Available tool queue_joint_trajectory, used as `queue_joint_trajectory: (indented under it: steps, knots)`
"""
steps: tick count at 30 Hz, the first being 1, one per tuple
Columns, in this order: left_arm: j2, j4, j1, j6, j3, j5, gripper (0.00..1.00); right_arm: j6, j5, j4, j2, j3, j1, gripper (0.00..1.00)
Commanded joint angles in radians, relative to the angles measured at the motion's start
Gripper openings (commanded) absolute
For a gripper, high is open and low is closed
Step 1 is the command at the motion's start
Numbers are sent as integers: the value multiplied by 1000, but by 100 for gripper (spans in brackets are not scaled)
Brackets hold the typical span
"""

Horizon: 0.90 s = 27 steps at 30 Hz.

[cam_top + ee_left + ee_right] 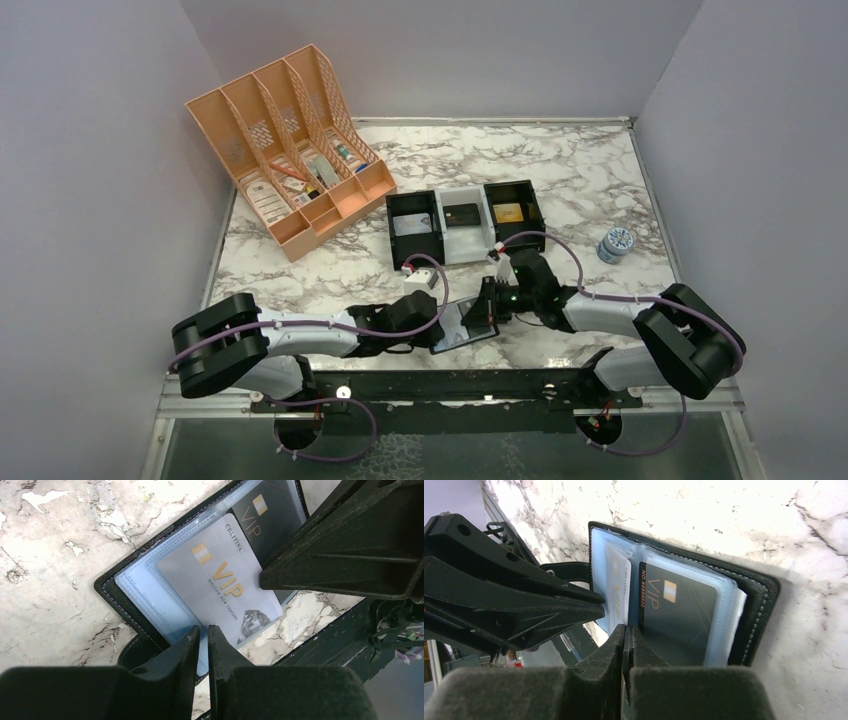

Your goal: Take the credit cards out of the card holder

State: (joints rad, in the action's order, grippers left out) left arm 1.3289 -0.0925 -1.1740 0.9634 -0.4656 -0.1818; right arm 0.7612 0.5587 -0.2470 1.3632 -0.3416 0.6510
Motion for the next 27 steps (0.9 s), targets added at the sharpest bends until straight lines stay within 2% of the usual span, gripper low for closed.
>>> queue_joint_trajectory:
  steps: [1,9,17,24,27]
  knots:
    - [18,134,-3,-13,6,-52,16,-38,-3,22,-41,-11,-24,1]
    - [25,150,-2,-21,-9,-59,16,-80,29,69,-60,-19,-53,1]
    - [17,156,-4,-35,-34,-52,17,-92,-1,92,-94,-11,-70,1]
    - [-40,152,-3,-96,-132,-38,35,-40,4,28,-74,22,-71,1]
    - [-40,107,-3,-120,-162,-14,38,-19,-6,6,-76,38,-72,1]
